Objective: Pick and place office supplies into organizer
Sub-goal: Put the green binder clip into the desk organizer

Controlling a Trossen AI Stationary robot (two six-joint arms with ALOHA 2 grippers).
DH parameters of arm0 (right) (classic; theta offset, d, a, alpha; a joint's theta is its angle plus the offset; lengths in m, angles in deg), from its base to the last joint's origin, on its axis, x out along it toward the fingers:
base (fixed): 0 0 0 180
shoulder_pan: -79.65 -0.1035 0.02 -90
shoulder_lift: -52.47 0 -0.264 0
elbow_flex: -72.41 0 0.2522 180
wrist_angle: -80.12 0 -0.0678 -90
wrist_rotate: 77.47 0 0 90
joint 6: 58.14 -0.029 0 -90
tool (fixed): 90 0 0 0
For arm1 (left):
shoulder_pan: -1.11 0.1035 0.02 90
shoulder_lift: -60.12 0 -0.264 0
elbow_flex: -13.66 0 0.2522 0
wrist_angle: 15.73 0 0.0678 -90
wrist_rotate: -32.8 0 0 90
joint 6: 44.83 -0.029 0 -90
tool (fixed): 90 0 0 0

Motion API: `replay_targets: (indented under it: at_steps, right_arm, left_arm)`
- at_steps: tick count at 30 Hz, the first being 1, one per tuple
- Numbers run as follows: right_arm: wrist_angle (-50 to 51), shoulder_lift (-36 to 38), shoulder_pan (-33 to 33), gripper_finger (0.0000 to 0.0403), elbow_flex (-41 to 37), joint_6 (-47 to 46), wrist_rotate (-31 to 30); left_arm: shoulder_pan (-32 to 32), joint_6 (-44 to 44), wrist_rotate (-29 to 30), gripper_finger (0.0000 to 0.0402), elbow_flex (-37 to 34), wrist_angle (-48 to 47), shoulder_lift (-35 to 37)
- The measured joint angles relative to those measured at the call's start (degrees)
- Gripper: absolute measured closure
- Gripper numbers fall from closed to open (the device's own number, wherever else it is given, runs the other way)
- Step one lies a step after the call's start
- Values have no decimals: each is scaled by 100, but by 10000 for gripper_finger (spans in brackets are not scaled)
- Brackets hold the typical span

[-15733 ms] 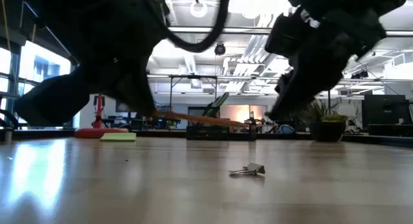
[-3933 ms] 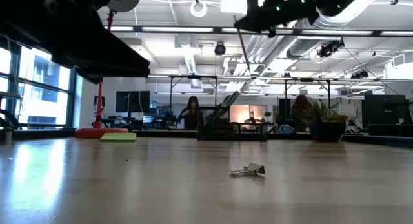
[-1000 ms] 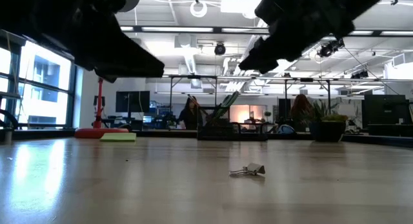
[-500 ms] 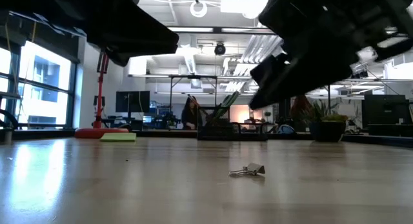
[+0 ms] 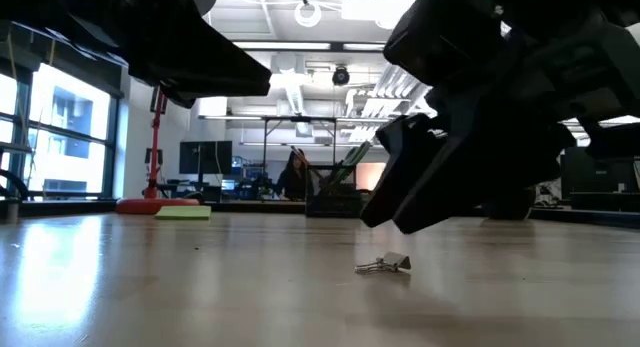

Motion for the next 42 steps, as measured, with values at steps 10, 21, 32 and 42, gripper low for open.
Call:
replay_targets:
  at_steps: [10, 21, 32, 42]
  right_arm:
    - [-15, -284, -55, 238, 230, -244, 429]
    - [109, -284, -249, 279, 224, -56, -147]
    - [68, -284, -278, 281, 221, -84, -196]
    - [-217, -432, -304, 281, 219, -168, -154]
  left_arm:
    - [0, 23, 0, 289, 1, -36, 0]
    - [0, 23, 0, 289, -1, 2, 0]
    - [0, 25, 0, 289, -1, 24, 0]
    - [0, 25, 0, 289, -1, 21, 0]
